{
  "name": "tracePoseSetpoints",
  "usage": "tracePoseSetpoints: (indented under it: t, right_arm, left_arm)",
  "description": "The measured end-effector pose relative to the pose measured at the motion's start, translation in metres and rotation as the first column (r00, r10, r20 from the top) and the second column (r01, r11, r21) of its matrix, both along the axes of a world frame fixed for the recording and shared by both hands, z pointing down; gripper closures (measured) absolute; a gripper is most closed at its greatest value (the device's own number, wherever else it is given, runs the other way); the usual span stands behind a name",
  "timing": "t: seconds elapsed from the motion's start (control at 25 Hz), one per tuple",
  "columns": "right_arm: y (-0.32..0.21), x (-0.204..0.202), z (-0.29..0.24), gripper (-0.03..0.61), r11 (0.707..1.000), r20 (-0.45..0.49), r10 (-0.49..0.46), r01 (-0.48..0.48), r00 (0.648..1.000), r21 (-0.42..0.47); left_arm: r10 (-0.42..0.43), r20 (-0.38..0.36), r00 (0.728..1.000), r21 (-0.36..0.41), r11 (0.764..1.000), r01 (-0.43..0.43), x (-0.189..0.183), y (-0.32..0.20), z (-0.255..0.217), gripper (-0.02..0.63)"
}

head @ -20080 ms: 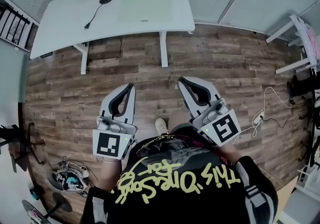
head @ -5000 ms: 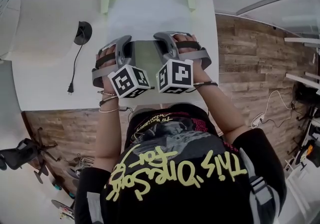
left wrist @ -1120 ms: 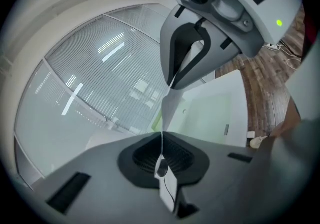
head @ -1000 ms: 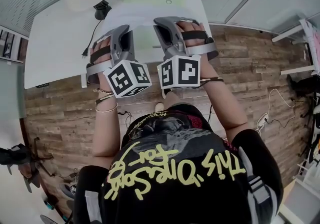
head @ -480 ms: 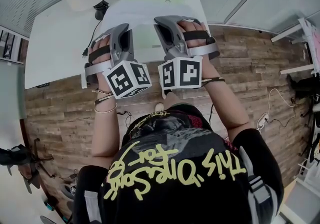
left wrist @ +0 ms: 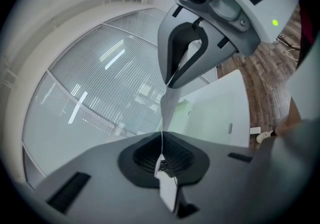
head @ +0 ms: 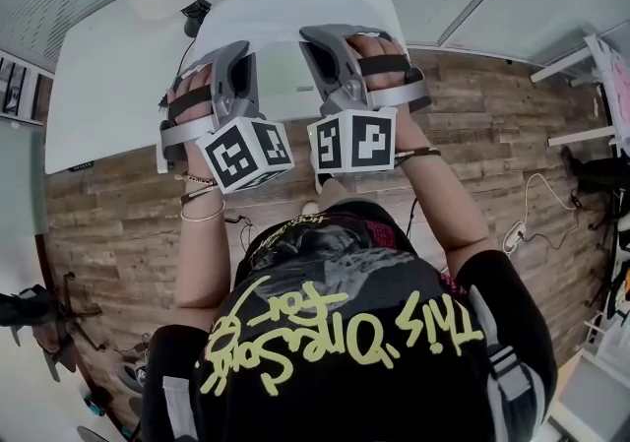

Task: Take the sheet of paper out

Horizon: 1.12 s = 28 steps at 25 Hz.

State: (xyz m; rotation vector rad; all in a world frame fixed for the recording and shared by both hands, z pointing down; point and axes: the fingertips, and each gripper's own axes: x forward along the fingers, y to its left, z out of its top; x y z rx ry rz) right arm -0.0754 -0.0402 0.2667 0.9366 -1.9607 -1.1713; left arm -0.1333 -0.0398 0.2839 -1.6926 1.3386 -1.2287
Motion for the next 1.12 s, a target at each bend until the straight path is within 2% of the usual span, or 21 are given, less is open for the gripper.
tracePoseSetpoints:
  t: [1.12]
  right_arm:
    - [0.005,0.014,-0.005,0.571,1.000,0.030,0.017,-0.017,0.999,0.006]
  left_arm:
    - [0.020,0.013,1.000,0.016,1.000,-0.020,0.014,0.005,-0.006,0.606]
